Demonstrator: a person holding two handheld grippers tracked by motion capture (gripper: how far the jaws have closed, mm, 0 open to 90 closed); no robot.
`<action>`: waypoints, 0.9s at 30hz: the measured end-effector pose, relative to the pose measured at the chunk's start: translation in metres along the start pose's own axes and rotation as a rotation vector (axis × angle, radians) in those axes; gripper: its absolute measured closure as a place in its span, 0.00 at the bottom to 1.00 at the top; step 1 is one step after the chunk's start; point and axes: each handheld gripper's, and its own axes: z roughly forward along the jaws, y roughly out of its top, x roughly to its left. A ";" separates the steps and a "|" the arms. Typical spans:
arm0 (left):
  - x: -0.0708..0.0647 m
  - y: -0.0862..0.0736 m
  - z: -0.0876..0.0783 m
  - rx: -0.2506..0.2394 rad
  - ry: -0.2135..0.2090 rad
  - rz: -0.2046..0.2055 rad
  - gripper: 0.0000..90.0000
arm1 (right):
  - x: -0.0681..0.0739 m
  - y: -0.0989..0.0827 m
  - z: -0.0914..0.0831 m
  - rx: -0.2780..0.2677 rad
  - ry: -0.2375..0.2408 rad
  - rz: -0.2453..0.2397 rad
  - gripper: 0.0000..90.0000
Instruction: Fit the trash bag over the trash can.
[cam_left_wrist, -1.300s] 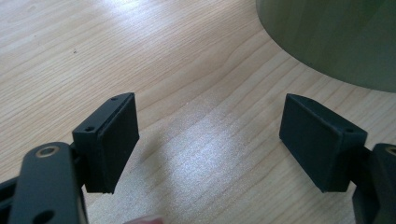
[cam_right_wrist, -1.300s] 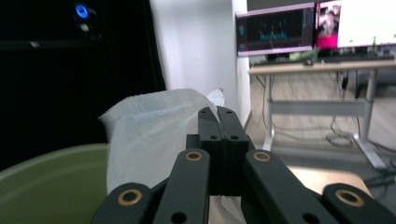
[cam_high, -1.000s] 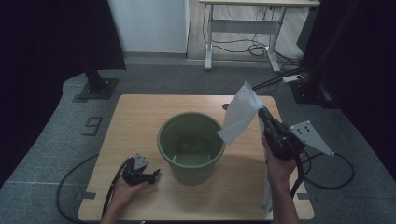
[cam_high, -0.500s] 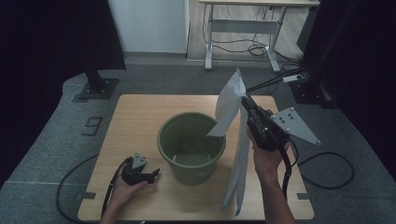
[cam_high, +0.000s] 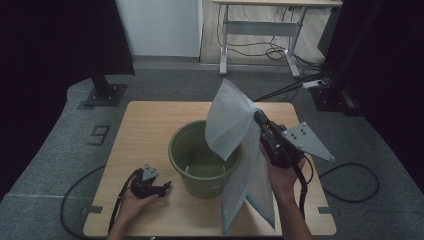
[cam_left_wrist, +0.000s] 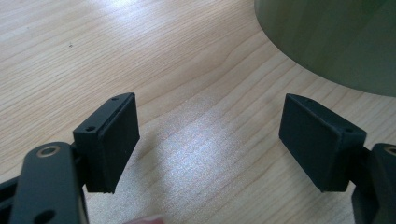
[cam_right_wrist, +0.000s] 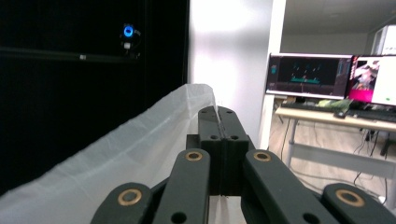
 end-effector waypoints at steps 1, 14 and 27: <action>0.000 0.000 0.000 0.000 0.001 0.001 0.22 | 0.001 -0.005 0.001 0.011 0.006 0.002 0.99; 0.000 0.002 -0.004 -0.011 -0.007 -0.020 0.22 | 0.028 -0.050 0.007 0.119 0.098 -0.030 0.99; 0.004 0.008 -0.017 -0.062 -0.047 -0.084 0.22 | 0.051 -0.096 0.001 0.212 0.192 -0.054 0.99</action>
